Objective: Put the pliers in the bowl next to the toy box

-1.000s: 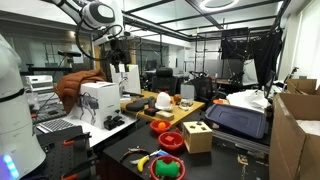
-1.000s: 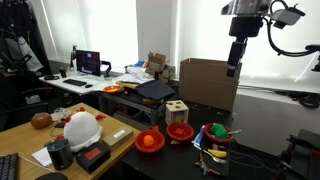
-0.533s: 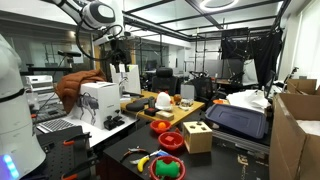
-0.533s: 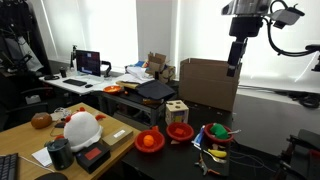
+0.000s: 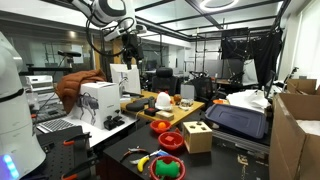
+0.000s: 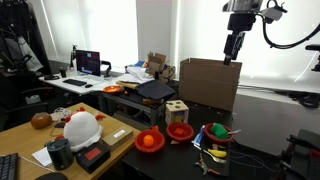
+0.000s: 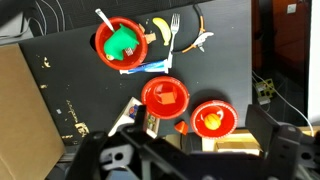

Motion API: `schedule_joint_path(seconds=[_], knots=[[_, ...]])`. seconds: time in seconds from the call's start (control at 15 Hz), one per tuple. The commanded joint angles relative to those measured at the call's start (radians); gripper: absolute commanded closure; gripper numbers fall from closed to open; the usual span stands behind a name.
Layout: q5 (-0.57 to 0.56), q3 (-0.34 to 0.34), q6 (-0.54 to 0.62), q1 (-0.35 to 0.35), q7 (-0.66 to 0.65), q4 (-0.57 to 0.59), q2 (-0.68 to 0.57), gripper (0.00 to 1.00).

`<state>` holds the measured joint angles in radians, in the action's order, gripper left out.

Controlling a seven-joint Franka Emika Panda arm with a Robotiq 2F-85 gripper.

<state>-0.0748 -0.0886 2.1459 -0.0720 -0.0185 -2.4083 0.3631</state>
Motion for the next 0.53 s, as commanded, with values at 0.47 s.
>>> schedule_joint_path(seconds=[0.47], knots=[[0.038, 0.089, 0.093, 0.056, 0.105, 0.376, -0.469, 0.00]])
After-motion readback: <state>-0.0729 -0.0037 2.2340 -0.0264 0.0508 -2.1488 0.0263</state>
